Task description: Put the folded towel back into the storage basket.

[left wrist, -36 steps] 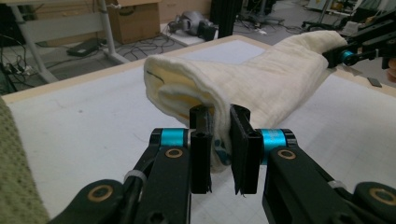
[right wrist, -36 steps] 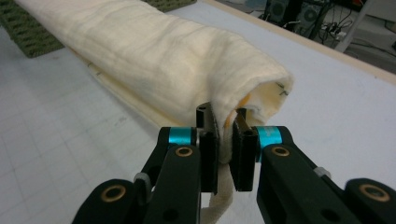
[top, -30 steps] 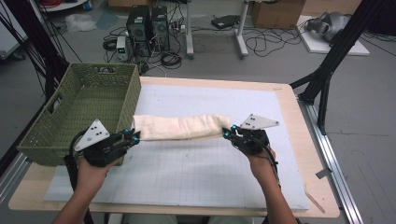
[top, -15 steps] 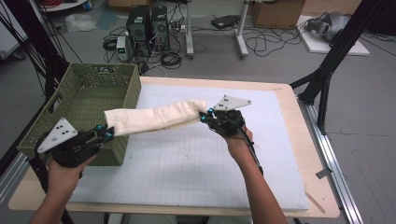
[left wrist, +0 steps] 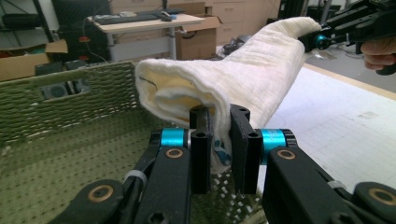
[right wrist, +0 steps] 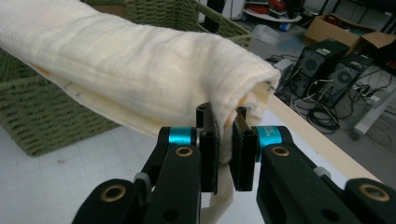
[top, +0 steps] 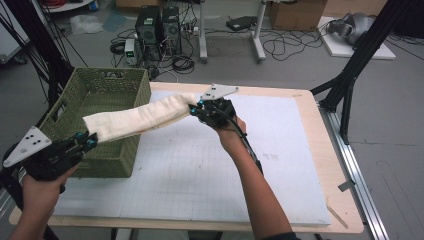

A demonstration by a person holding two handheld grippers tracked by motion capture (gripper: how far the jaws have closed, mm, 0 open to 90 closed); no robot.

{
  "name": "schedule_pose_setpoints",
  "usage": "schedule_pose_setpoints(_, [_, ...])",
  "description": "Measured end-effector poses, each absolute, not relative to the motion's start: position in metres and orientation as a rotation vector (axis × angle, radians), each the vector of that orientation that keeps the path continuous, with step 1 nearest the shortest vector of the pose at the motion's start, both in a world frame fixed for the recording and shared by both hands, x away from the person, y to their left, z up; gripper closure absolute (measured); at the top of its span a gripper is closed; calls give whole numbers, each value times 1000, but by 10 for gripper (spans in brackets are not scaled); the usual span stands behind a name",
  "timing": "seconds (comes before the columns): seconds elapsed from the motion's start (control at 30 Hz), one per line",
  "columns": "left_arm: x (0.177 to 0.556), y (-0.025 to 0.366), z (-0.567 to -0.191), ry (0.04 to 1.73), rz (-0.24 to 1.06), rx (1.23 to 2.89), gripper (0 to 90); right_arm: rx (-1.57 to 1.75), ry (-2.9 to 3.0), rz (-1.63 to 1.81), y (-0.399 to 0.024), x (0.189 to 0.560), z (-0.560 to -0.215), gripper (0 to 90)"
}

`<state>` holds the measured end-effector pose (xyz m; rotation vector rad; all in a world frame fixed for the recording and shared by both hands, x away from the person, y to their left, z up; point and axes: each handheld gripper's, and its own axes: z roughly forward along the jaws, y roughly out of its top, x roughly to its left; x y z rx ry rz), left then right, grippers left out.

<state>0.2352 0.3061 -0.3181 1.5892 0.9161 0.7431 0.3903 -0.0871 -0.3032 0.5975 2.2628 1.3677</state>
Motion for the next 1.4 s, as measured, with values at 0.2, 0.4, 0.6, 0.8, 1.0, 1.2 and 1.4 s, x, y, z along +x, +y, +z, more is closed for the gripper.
schedule_pose_setpoints(0.2, [229, 325, -314, 945, 776, 1569, 794, 558, 2273, 1377, -57, 402, -299, 844])
schedule_pose_setpoints(0.4, [226, 341, -314, 971, 801, 1556, 794, 533, 2283, 1395, -27, 413, -295, 844])
schedule_pose_setpoints(0.6, [222, 357, -315, 1005, 820, 1544, 794, 512, 2291, 1403, 1, 424, -289, 844])
schedule_pose_setpoints(0.8, [221, 372, -317, 1042, 846, 1525, 794, 490, 2298, 1401, 30, 433, -284, 844])
schedule_pose_setpoints(1.0, [218, 388, -319, 1077, 869, 1512, 794, 487, 2312, 1386, 58, 442, -284, 844])
schedule_pose_setpoints(1.2, [219, 396, -323, 1106, 885, 1514, 794, 494, 2316, 1373, 82, 451, -286, 844])
schedule_pose_setpoints(1.4, [221, 398, -327, 1124, 892, 1522, 794, 509, 2314, 1354, 100, 458, -284, 844])
